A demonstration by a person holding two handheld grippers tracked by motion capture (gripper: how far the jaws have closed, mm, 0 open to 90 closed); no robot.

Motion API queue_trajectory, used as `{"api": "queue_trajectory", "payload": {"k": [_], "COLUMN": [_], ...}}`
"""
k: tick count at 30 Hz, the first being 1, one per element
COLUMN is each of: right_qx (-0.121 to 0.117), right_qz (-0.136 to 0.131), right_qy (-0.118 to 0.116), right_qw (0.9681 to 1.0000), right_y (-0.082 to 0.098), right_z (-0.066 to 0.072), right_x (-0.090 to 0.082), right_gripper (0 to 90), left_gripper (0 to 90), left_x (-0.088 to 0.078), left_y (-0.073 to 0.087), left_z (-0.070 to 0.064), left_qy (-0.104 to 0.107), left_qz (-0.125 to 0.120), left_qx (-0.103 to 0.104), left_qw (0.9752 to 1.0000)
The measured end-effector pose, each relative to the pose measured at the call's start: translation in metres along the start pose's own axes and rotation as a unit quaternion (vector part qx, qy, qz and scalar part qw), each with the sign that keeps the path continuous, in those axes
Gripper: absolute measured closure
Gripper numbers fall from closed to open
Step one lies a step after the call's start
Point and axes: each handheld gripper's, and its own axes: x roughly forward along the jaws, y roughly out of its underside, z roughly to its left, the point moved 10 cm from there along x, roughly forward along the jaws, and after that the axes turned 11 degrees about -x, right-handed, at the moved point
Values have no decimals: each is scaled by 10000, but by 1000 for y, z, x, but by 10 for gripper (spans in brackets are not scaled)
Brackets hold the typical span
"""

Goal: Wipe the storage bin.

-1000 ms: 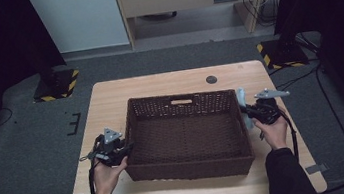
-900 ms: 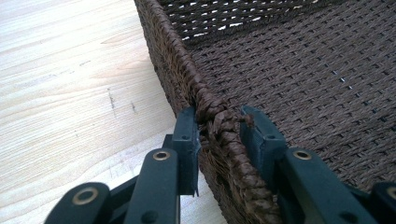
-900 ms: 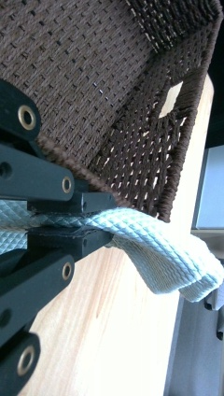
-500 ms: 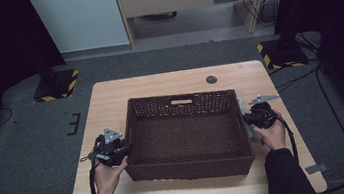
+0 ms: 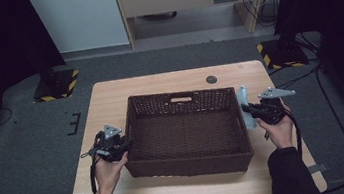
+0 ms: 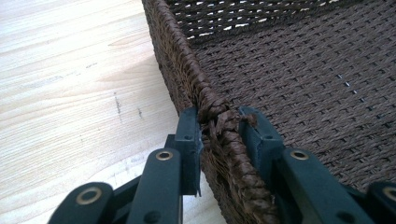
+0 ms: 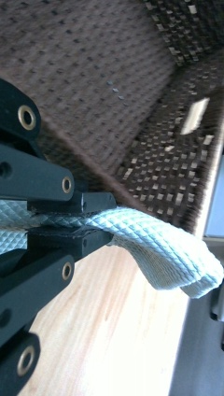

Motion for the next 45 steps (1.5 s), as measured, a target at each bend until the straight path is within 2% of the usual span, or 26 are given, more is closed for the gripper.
{"api": "queue_trajectory", "payload": {"k": [4,7,11,14,16,18,20,22,25,28,32,35,38,40,42,44,45], "right_qx": [3,-33,4,15,53,52,-31,-88,-165,-141,-125,-130,-137,-101,-27,-79,-124], "right_qz": [474,953,1195,1026,751,392,67,5,257,619,1146,1307,1217,919,484,142,56], "right_qy": [-92,-174,-244,-208,-114,-43,-34,-89,-140,-217,-302,-329,-276,-215,-134,-121,-123], "right_qw": [9988,9953,9925,9945,9971,9992,10000,9999,9994,9977,9929,9908,9921,9955,9987,9998,9998], "right_y": [22,44,57,49,37,22,8,5,15,32,56,63,57,44,25,10,4], "right_z": [4,9,13,12,9,6,6,11,15,17,22,25,23,19,15,15,16], "right_x": [12,26,33,28,18,4,-9,-15,-10,1,16,23,19,10,-4,-15,-19], "right_gripper": [848,848,847,847,847,847,847,847,846,846,846,845,845,845,846,846,846], "left_gripper": [681,649,546,497,483,488,496,517,572,629,666,675,693,699,702,703,705], "left_x": [0,0,-1,-6,-11,-14,-14,-12,-11,-10,-9,-9,-9,-9,-8,-7,-7], "left_y": [-1,-1,-2,-3,-4,-2,1,6,9,11,11,10,9,8,7,6,5], "left_z": [0,1,4,3,2,0,-2,-4,-4,-4,-5,-4,-4,-3,-2,-1,-1], "left_qy": [7,-12,-62,85,109,173,147,127,163,214,192,166,66,37,49,41,29], "left_qz": [-18,-65,-130,-199,-267,-239,-187,-69,-21,38,58,39,2,-9,-19,-36,-40], "left_qx": [-47,-63,-120,-130,-129,-97,-4,71,39,-8,-45,-107,-124,-129,-163,-171,-182], "left_qw": [10000,10000,9998,9997,9995,9995,9997,9999,9999,9998,9998,9998,9999,9999,9999,9998,9998]}}
